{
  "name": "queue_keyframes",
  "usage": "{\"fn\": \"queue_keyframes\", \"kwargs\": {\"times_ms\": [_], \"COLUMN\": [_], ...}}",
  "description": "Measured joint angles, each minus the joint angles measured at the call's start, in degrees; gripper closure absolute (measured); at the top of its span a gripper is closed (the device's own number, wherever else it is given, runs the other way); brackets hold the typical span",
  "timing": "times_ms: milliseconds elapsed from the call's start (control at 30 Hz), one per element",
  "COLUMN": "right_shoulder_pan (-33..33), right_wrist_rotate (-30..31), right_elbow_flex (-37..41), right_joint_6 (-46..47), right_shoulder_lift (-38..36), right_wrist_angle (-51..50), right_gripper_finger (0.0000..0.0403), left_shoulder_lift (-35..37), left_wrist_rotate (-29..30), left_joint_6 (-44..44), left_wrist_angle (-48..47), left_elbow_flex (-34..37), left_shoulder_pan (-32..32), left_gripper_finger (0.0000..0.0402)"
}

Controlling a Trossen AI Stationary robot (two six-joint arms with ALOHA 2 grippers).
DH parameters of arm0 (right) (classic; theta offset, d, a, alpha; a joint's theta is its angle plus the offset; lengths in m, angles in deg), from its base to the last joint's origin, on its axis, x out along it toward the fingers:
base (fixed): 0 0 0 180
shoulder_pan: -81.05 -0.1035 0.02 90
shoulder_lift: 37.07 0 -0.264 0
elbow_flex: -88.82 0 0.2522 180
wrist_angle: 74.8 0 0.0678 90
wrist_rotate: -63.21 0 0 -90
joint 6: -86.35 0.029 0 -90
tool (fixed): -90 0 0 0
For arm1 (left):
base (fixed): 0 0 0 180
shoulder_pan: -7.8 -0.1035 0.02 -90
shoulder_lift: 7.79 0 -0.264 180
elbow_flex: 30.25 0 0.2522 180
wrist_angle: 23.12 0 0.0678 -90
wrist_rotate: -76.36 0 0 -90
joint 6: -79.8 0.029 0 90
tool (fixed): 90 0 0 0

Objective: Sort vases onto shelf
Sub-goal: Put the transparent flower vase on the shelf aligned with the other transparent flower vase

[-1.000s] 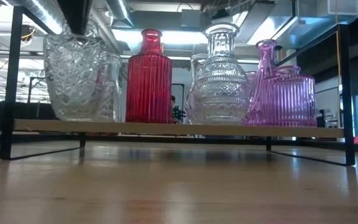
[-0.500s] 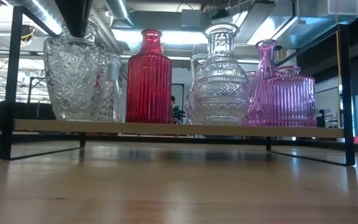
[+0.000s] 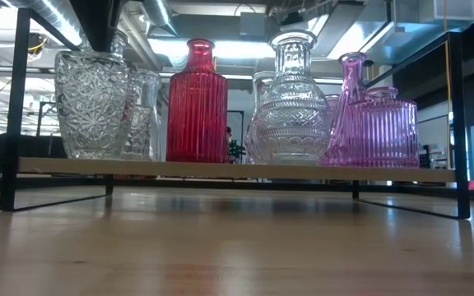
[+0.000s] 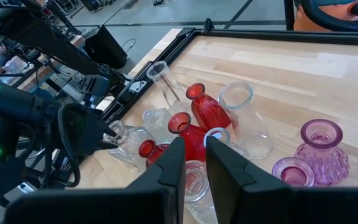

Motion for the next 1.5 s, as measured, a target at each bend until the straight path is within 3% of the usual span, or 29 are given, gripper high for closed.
{"fn": "queue_keyframes", "kwargs": {"times_ms": [1500], "right_shoulder_pan": [0.00], "right_wrist_rotate": [-0.07], "right_elbow_flex": [0.00], "right_joint_6": [-0.93], "right_shoulder_lift": [0.02], "right_wrist_angle": [1.93], "right_gripper_finger": [0.0350], "left_shoulder_lift": [3.24], "left_wrist_rotate": [0.17], "left_joint_6": [-2.03], "left_wrist_angle": [-0.23], "left_elbow_flex": [-0.89], "left_shoulder_pan": [-0.28], "left_gripper_finger": [0.0340]}}
